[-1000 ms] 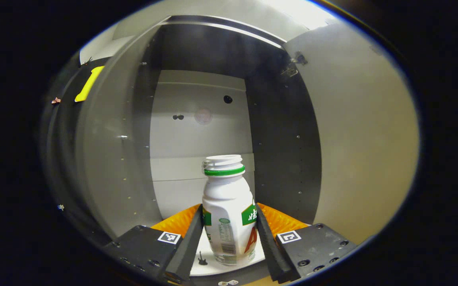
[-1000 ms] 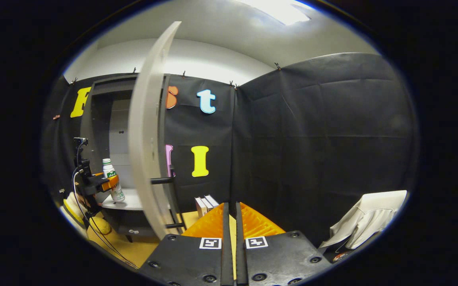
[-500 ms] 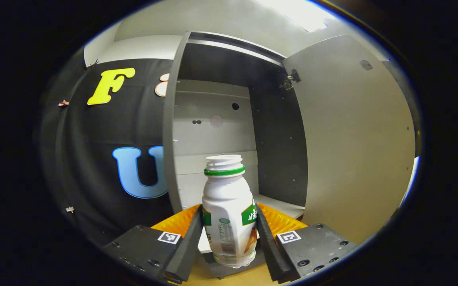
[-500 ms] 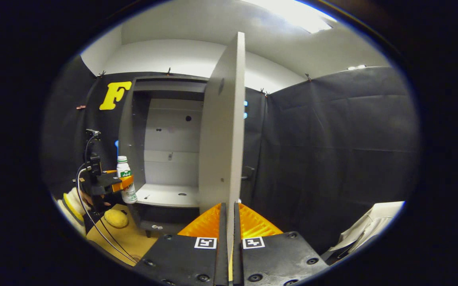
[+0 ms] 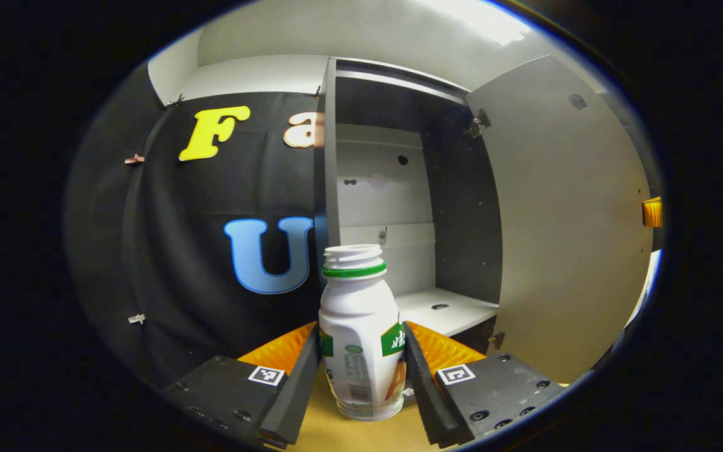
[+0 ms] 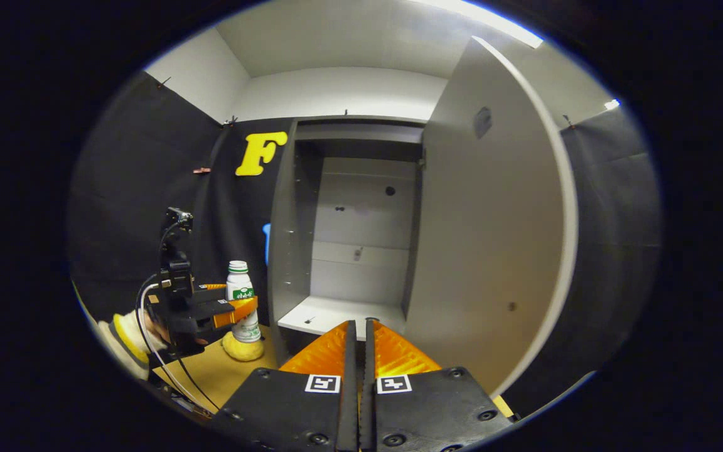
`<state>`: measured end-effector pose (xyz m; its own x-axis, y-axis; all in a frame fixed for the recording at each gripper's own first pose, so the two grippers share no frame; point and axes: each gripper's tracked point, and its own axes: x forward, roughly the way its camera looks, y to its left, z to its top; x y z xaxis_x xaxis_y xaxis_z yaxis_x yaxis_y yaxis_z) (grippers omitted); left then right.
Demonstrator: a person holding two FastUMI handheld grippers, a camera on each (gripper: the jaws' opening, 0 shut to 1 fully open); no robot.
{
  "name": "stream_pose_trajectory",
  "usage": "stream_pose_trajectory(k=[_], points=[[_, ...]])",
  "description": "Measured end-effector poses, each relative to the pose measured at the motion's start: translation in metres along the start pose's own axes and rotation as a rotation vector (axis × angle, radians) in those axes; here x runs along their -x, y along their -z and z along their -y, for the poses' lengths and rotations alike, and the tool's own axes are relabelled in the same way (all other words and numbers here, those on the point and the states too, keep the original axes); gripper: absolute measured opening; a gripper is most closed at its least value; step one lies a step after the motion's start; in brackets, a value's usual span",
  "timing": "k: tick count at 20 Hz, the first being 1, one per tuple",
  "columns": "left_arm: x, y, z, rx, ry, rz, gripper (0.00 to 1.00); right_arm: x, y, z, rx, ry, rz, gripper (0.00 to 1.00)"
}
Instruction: Open the cabinet door with the right hand, grasp the bottle in the cabinet with the left hand and place it on the coaster, then close the cabinet door with the right hand.
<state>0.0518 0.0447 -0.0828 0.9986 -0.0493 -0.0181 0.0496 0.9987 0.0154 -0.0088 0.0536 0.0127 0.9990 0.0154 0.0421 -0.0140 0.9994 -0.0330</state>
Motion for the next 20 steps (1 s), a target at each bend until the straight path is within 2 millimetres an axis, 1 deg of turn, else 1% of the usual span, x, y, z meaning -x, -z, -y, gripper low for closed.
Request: stream_pose_trajectory(k=[1,3,4,5,6,8,9,10,11,12,14,15,17,20], points=[[0.006,0.009,-0.001,0.015,-0.021,-0.013,0.74,-0.012,0.006,-0.005,0.002,-0.027,-0.008,0.06],[0.021,0.027,-0.004,0.031,-0.071,-0.041,0.74,-0.024,0.021,-0.028,-0.021,-0.131,-0.019,0.07],[0.03,0.035,-0.008,0.028,-0.106,-0.057,0.73,-0.032,0.028,-0.04,-0.031,-0.172,-0.024,0.24],[0.04,0.042,-0.013,0.021,-0.142,-0.071,0.74,-0.035,0.035,-0.044,-0.042,-0.202,-0.023,0.4],[0.049,0.048,-0.016,0.014,-0.172,-0.076,0.74,-0.047,0.041,-0.044,-0.039,-0.212,-0.019,0.52],[0.066,0.063,-0.021,0.012,-0.223,-0.084,0.74,-0.059,0.055,-0.05,-0.056,-0.238,-0.018,0.77],[0.075,0.072,-0.022,0.015,-0.245,-0.087,0.74,-0.064,0.063,-0.055,-0.075,-0.248,-0.02,0.8],[0.082,0.081,-0.024,0.019,-0.267,-0.09,0.74,-0.072,0.074,-0.058,-0.089,-0.254,-0.024,0.91],[0.087,0.092,-0.026,0.026,-0.287,-0.094,0.74,-0.079,0.085,-0.06,-0.094,-0.25,-0.03,0.95],[0.092,0.105,-0.027,0.034,-0.307,-0.094,0.74,-0.086,0.098,-0.057,-0.096,-0.236,-0.029,0.99],[0.099,0.129,-0.027,0.055,-0.34,-0.071,0.74,-0.099,0.118,-0.055,-0.091,-0.199,-0.005,0.98],[0.1,0.148,-0.027,0.066,-0.359,-0.069,0.74,-0.103,0.129,-0.051,-0.079,-0.163,0.004,0.98],[0.101,0.182,-0.023,0.071,-0.386,-0.07,0.74,-0.113,0.151,-0.05,-0.053,-0.131,0.026,0.98],[0.102,0.233,-0.016,0.028,-0.405,-0.084,0.74,-0.117,0.177,-0.058,-0.048,-0.122,0.058,0.98]])
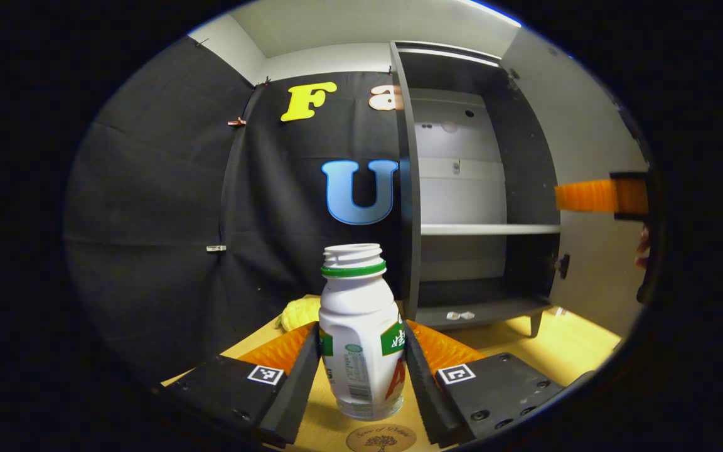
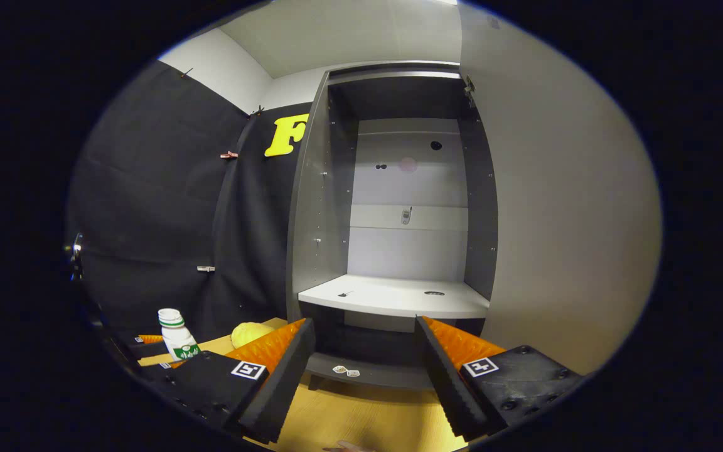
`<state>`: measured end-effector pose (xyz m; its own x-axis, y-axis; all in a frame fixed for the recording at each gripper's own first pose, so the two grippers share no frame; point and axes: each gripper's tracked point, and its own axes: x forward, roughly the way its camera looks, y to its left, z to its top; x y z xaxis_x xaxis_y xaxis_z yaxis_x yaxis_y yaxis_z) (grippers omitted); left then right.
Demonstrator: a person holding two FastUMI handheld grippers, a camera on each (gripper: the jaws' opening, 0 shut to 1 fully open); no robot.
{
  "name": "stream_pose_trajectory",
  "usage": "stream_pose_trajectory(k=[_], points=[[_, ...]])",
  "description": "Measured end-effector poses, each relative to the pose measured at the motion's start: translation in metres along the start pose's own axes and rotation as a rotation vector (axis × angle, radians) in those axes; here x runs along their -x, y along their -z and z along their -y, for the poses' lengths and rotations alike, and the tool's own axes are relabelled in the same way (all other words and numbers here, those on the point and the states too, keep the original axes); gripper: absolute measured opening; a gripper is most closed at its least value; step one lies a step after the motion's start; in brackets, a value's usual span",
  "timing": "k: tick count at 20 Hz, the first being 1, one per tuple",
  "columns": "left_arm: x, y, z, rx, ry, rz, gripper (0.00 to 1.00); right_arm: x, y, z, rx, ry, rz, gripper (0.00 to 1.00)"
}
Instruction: Open the cabinet door with the right hand, grasp the bottle in the cabinet with the left hand and place it on the coaster, then close the cabinet door with the right hand.
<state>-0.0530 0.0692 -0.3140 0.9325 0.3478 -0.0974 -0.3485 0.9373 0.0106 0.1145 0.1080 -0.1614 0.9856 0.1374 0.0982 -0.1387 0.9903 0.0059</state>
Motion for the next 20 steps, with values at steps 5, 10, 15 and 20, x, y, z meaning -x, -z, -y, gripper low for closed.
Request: stream_pose_trajectory(k=[5,10,15,20], points=[[0.008,0.067,0.009,-0.032,-0.01,-0.03,0.74,0.003,0.039,-0.011,0.0,-0.003,-0.025,0.98],[0.016,0.091,0.016,-0.026,-0.006,-0.044,0.75,0.005,0.057,-0.02,0.001,-0.014,-0.071,0.98],[0.028,0.098,0.026,-0.023,0.023,-0.024,0.75,0.005,0.058,-0.032,0.05,-0.036,-0.072,0.98],[0.03,0.102,0.027,-0.083,0.015,-0.014,0.8,0.005,0.059,-0.042,0.06,-0.05,-0.084,0.98]])
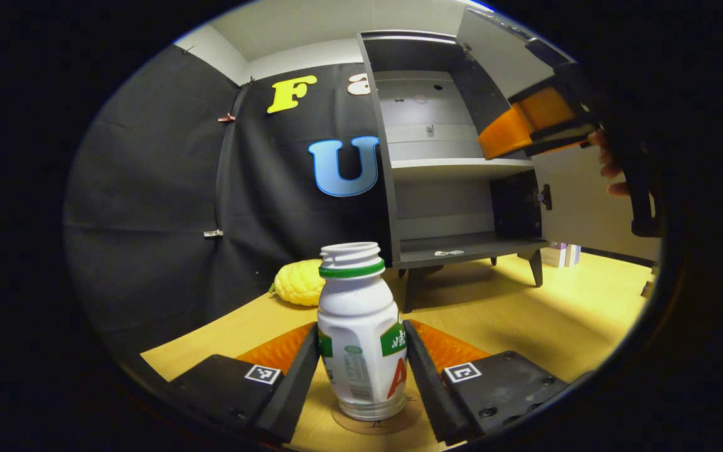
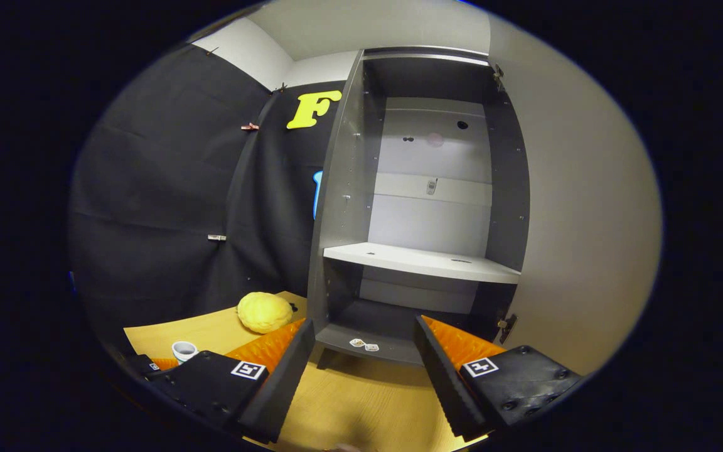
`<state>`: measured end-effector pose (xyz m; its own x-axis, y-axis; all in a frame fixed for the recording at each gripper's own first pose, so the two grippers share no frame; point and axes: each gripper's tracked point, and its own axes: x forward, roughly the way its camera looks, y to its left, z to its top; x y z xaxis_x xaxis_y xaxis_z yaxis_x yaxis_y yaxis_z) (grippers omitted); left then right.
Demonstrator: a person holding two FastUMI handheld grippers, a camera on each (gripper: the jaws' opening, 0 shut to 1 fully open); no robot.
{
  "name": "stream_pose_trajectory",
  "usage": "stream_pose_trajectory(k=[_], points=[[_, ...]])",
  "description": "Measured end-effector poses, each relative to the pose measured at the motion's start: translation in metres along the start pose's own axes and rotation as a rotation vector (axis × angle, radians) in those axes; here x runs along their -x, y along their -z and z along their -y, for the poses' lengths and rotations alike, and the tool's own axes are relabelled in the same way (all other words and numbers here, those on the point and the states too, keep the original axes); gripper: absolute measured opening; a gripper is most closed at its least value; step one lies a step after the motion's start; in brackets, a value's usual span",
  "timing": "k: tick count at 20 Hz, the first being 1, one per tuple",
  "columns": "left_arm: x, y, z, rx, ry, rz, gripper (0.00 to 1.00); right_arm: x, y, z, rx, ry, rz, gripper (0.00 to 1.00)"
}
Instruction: Open the cabinet door with the right hand, grasp the bottle in the cabinet with the left hand and place it on the coaster, then close the cabinet door with the right hand.
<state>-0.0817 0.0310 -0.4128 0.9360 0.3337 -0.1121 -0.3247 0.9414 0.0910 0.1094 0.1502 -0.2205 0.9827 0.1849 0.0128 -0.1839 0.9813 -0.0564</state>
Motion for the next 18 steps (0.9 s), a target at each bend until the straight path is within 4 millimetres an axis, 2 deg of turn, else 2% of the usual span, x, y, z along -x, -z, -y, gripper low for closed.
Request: stream_pose_trajectory(k=[1,2,3,6,10,15,18], points=[[0.001,-0.001,-0.001,-0.012,-0.001,0.009,0.82,0.0,-0.001,-0.001,0.002,0.002,0.0,0.98],[0.0,-0.004,0.001,-0.023,0.001,0.017,0.93,-0.001,-0.002,-0.001,0.005,0.003,-0.001,0.98],[0.0,-0.007,-0.001,-0.031,0.001,0.022,0.96,-0.001,-0.003,-0.001,0.007,0.006,-0.005,0.98],[-0.002,-0.019,-0.001,-0.046,0.006,0.032,0.96,0.001,-0.012,-0.002,0.01,0.014,-0.002,0.98],[-0.007,-0.054,-0.011,-0.089,-0.015,0.056,0.96,0.006,-0.037,0.01,0.045,0.051,0.008,0.98],[-0.003,-0.138,-0.013,-0.129,0.028,0.137,0.96,0.025,-0.084,0.023,0.034,0.075,-0.013,0.98],[0.013,-0.183,-0.008,-0.114,0.072,0.145,0.96,0.046,-0.12,0.032,0.06,0.072,-0.007,0.98]])
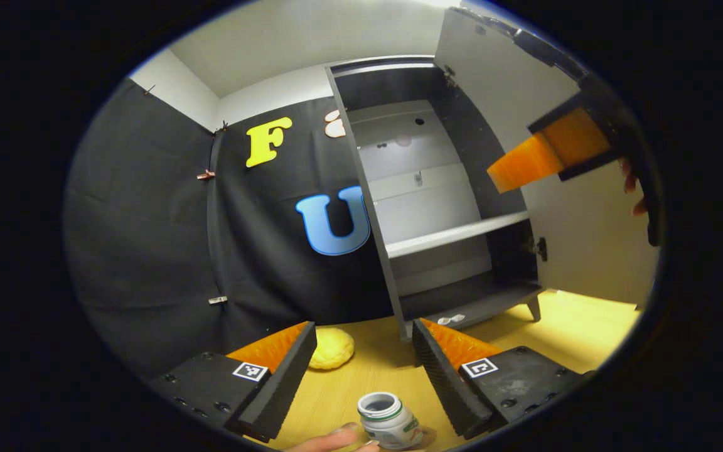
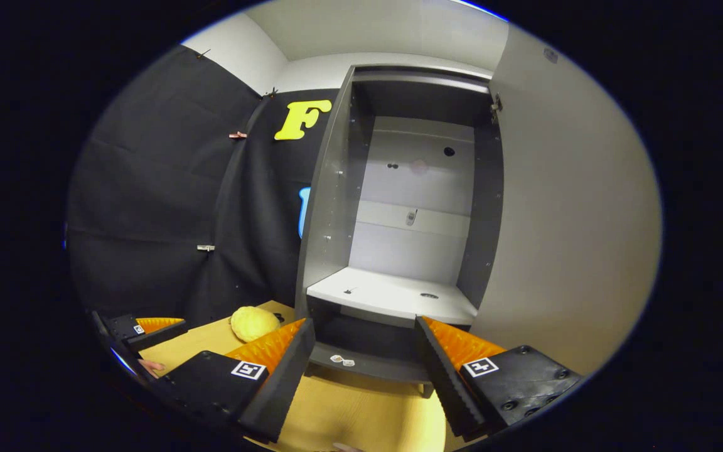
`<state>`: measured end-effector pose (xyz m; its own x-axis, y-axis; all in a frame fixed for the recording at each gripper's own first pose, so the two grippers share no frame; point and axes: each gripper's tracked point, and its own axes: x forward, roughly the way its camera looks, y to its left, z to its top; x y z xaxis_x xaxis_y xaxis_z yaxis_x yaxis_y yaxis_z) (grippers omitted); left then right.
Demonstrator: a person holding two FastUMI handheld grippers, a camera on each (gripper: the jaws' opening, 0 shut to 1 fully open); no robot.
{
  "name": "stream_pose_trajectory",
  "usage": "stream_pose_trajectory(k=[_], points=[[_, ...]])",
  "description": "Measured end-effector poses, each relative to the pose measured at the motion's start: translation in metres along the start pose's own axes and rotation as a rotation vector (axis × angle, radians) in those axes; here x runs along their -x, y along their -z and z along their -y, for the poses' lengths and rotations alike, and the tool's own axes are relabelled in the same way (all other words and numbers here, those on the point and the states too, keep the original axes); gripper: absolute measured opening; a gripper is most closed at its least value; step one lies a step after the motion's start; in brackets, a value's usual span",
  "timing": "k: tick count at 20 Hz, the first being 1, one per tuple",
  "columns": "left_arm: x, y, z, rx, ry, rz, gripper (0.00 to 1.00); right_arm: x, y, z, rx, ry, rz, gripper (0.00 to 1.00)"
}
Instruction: Open the cabinet door with the right hand, grasp the bottle in the cabinet with the left hand and place it on the coaster, then close the cabinet door with the right hand.
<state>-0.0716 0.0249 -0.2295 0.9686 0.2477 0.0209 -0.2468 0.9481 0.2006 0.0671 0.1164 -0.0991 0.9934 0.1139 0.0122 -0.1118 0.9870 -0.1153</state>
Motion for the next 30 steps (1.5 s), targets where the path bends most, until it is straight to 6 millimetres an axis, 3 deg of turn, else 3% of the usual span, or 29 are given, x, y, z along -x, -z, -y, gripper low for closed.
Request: stream_pose_trajectory(k=[3,6,7,9,10,13,14,20,21,23,25,26,30], points=[[0.007,-0.047,0.005,0.036,0.061,0.008,0.99,0.031,-0.027,0.007,0.031,-0.019,0.005,0.98],[0.015,-0.075,0.015,0.045,0.145,-0.012,0.93,0.065,-0.044,0.017,-0.001,-0.033,-0.015,0.98],[0.017,-0.086,0.016,0.051,0.164,-0.009,0.96,0.076,-0.046,0.023,-0.015,-0.024,-0.025,0.98],[0.016,-0.099,0.022,0.074,0.209,-0.01,0.92,0.098,-0.053,0.039,-0.045,0.01,-0.031,0.95],[0.015,-0.107,0.028,0.089,0.237,-0.003,1.0,0.11,-0.055,0.046,-0.06,0.025,-0.035,0.94],[0.004,-0.121,0.045,0.127,0.304,-0.011,0.92,0.146,-0.063,0.056,-0.105,0.027,-0.048,0.98],[-0.001,-0.126,0.053,0.133,0.322,-0.013,0.99,0.156,-0.067,0.062,-0.117,0.038,-0.054,0.98],[-0.03,-0.154,0.089,0.137,0.398,0.026,0.99,0.214,-0.077,0.137,-0.162,0.259,-0.051,1.0],[-0.032,-0.158,0.095,0.148,0.407,0.032,0.99,0.223,-0.079,0.151,-0.174,0.289,-0.048,0.94],[-0.033,-0.167,0.105,0.173,0.422,0.04,0.96,0.233,-0.084,0.176,-0.179,0.347,-0.018,0.94],[-0.033,-0.173,0.11,0.18,0.426,0.05,0.99,0.234,-0.085,0.209,-0.167,0.407,0.008,0.97],[-0.033,-0.174,0.111,0.174,0.419,0.049,0.96,0.23,-0.084,0.217,-0.166,0.402,0.011,0.96],[-0.027,-0.176,0.109,0.187,0.376,0.055,0.99,0.203,-0.074,0.237,-0.126,0.364,0.005,0.98]])
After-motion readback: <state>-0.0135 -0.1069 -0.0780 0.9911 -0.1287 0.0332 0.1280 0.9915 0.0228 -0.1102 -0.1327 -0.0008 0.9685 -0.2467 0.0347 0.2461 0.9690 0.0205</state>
